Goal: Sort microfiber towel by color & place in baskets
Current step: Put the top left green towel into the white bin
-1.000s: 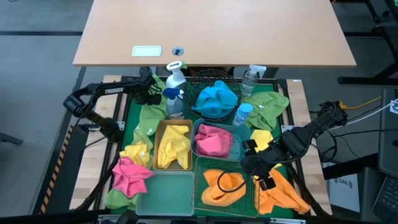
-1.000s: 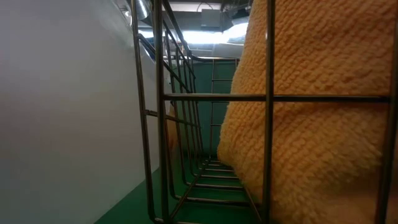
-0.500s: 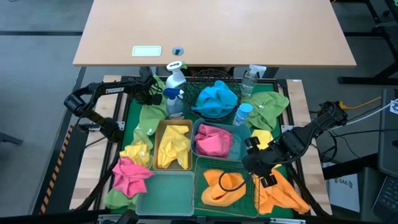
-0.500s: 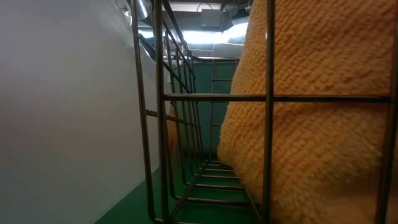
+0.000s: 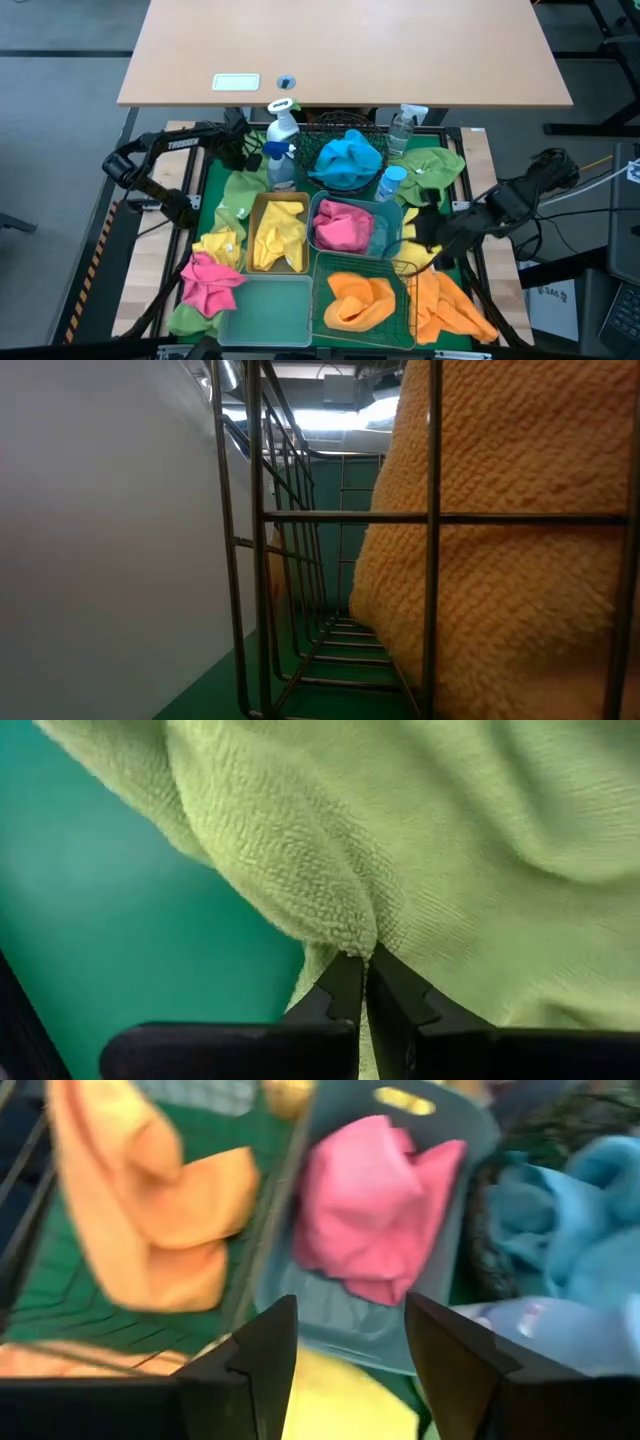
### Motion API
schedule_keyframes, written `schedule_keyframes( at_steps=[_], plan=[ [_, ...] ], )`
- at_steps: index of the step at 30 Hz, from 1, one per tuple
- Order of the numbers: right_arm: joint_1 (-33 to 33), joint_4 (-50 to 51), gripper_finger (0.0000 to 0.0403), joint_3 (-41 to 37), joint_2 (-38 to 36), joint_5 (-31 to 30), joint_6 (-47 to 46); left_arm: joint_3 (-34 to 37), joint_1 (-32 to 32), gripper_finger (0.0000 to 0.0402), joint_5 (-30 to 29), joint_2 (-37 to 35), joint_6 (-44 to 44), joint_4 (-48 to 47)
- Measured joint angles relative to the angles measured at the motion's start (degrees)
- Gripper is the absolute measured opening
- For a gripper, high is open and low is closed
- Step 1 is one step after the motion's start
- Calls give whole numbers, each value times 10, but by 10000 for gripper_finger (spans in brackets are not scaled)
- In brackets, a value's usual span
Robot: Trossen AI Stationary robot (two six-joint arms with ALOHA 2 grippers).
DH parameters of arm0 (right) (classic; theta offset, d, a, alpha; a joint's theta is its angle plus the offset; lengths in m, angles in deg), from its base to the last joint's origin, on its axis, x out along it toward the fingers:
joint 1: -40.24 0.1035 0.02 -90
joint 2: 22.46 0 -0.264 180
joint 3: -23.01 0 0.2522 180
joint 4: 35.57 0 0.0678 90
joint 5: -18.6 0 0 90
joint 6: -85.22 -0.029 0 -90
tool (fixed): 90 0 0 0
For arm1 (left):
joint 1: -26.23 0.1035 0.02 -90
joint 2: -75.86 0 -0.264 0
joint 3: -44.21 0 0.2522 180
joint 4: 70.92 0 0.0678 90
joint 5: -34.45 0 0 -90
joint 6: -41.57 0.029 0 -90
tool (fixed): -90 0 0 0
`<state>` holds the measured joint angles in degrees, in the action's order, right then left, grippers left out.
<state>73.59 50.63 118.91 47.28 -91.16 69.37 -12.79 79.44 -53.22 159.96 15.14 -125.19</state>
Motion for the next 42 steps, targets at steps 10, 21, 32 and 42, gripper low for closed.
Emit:
schedule_keyframes(
  at_steps=[10, 21, 32, 42],
  plan=[
    [0, -118, 186, -145, -116, -38, -36, -37, -8, 1, 0, -100, 2, -88],
    [0, -201, 186, -247, -137, -120, -37, -38, -62, 0, 35, -286, -38, -90],
    [0, -202, 186, -253, -137, -127, -38, -38, -172, 0, 34, -458, -112, -40],
    [0, -207, 186, -253, -137, -128, -38, -39, -289, 0, 62, -526, -155, 180]
  ],
)
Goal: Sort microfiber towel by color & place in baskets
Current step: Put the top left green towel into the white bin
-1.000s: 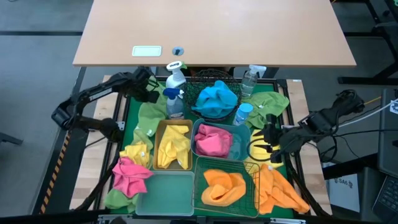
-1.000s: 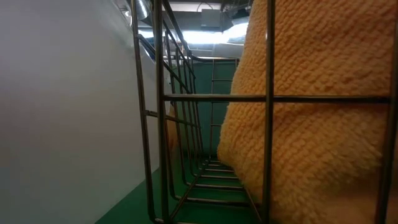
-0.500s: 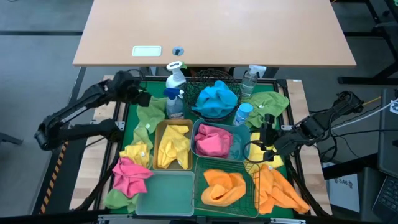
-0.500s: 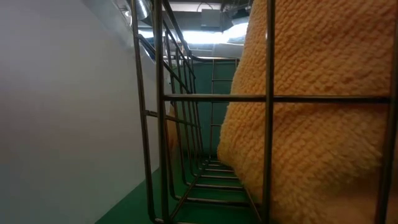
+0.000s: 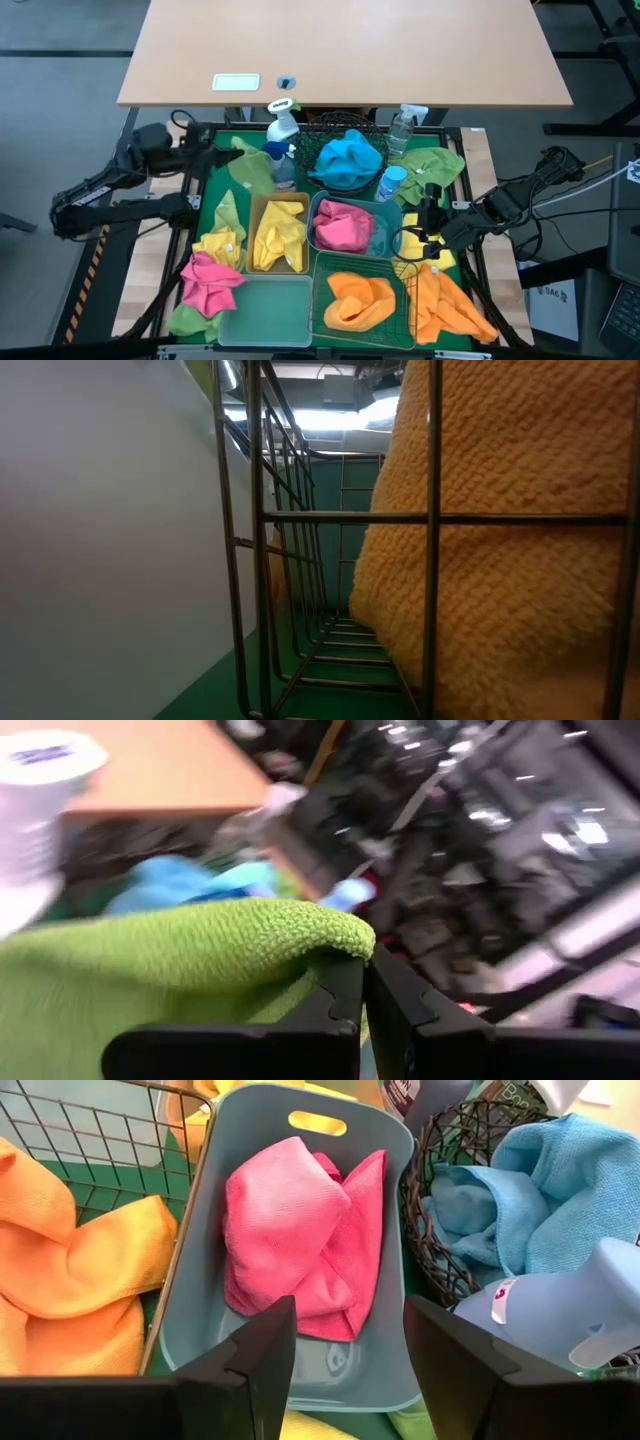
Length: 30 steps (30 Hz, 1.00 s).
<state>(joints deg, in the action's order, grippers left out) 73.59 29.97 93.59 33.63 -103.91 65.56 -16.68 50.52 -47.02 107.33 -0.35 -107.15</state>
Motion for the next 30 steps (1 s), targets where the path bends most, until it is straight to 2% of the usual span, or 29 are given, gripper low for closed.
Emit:
schedule_keyframes(
  at_steps=[8, 12, 18, 26, 30],
  plan=[
    [0, -19, 186, 0, 0, 1, 0, 0, -85, 0, -3, 1, 0, 114],
    [0, -20, 186, 0, 0, 1, 0, 0, -132, 0, -4, 11, 14, 137],
    [0, -20, 186, 0, 0, 1, 0, 0, -225, 0, -9, 71, 32, 165],
    [0, -20, 186, 0, 0, 1, 0, 0, -358, 0, -9, 157, 34, 274],
    [0, -20, 186, 0, 0, 1, 0, 0, -418, 0, -41, 176, 34, 282]
  ],
)
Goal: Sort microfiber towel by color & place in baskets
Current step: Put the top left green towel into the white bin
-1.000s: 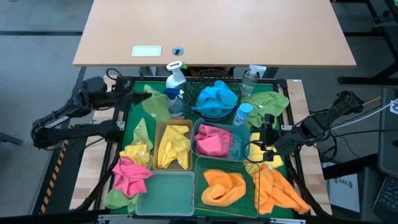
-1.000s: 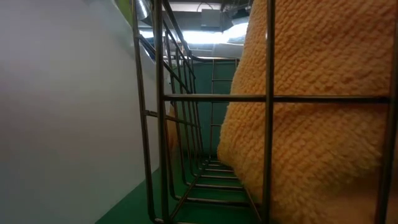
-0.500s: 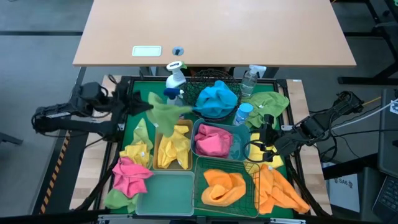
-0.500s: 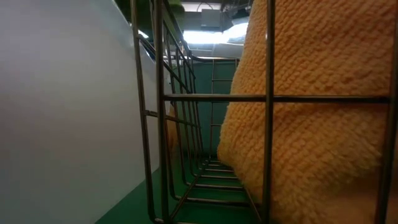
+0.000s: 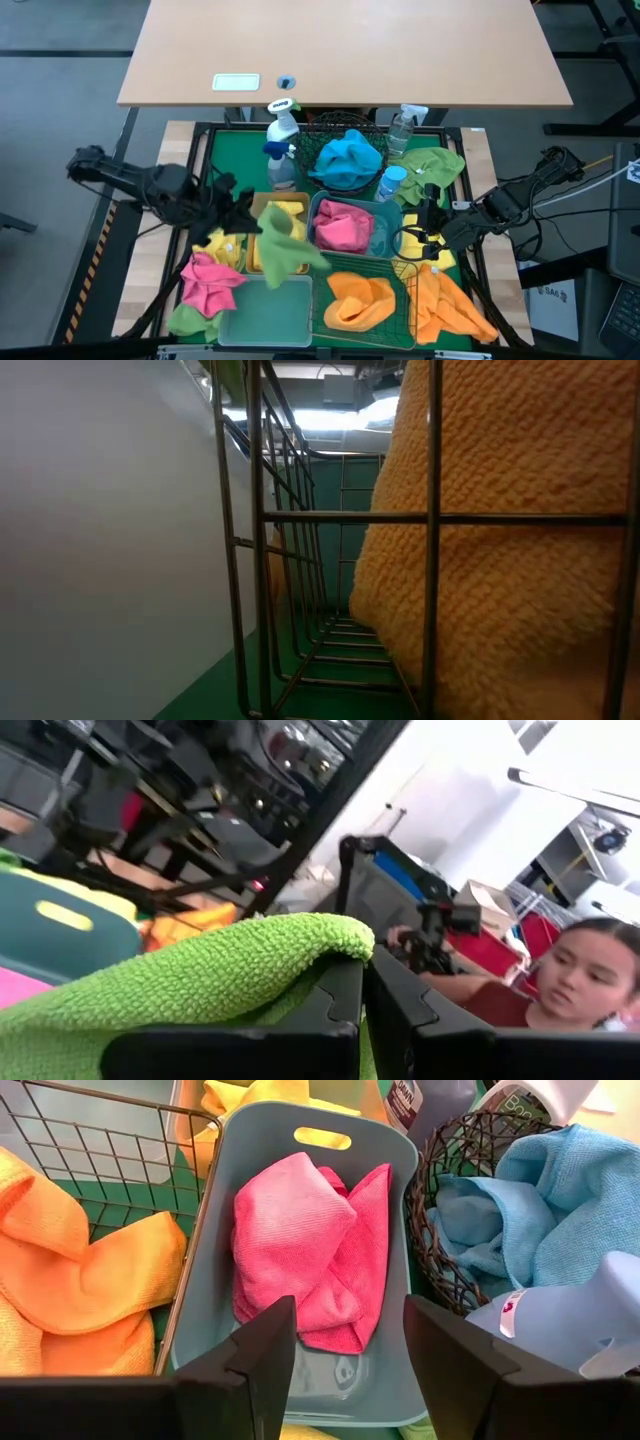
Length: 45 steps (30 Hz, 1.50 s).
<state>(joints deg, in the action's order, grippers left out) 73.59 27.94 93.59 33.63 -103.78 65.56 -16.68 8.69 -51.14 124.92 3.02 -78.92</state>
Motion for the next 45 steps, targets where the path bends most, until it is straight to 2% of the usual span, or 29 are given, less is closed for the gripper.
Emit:
schedule_keyframes(
  at_steps=[13, 22, 31, 40, 45],
  plan=[
    [0, 0, 186, 0, 0, 0, 0, 0, -187, 0, -112, 73, -3, 0],
    [0, 0, 186, 0, 0, 0, 0, 0, -281, 0, -218, 125, -67, -1],
    [0, 0, 186, 0, 0, 1, 0, 0, -319, 0, -261, 165, -125, -22],
    [0, 1, 186, 0, 0, 8, 0, 0, -321, 0, -277, 197, -152, -145],
    [0, 1, 186, 0, 0, 26, 0, 0, -321, 0, -273, 218, -153, -167]
  ],
)
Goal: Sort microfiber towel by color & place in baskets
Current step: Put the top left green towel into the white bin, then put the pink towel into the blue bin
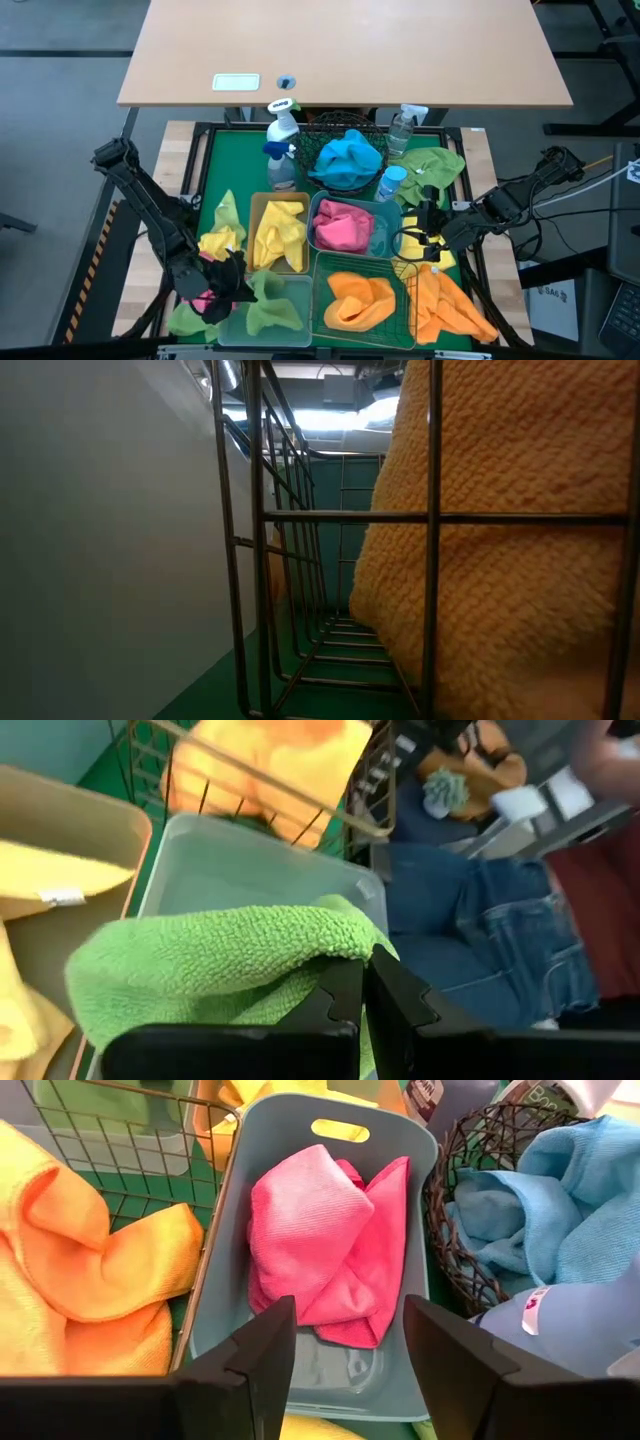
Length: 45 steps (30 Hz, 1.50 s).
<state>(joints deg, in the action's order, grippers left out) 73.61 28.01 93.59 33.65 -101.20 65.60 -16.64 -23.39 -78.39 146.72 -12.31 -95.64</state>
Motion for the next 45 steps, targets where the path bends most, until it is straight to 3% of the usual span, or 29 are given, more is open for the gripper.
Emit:
schedule_keyframes(
  at_steps=[8, 17, 21, 26, 34, 41, 45],
  plan=[
    [0, 0, 186, 0, 0, 5, 1, 0, 0, 9, 25, 39, -12, -2],
    [0, 0, 186, 0, 0, 5, 4, 0, 21, 67, 34, 57, -239, -80],
    [0, 0, 186, 0, 0, 5, 4, 0, 29, 97, 58, 57, -300, -107],
    [0, 0, 186, 0, 0, 5, 4, 0, 38, 122, 118, 57, -315, -107],
    [0, 0, 186, 0, 0, 5, 6, 0, 59, 122, 213, 45, -312, -109],
    [0, 0, 186, 0, 0, 5, 6, 0, 60, 121, 211, -12, -311, -123],
    [0, 0, 186, 0, 0, 5, 6, 0, 60, 121, 205, -50, -326, -180]
  ],
)
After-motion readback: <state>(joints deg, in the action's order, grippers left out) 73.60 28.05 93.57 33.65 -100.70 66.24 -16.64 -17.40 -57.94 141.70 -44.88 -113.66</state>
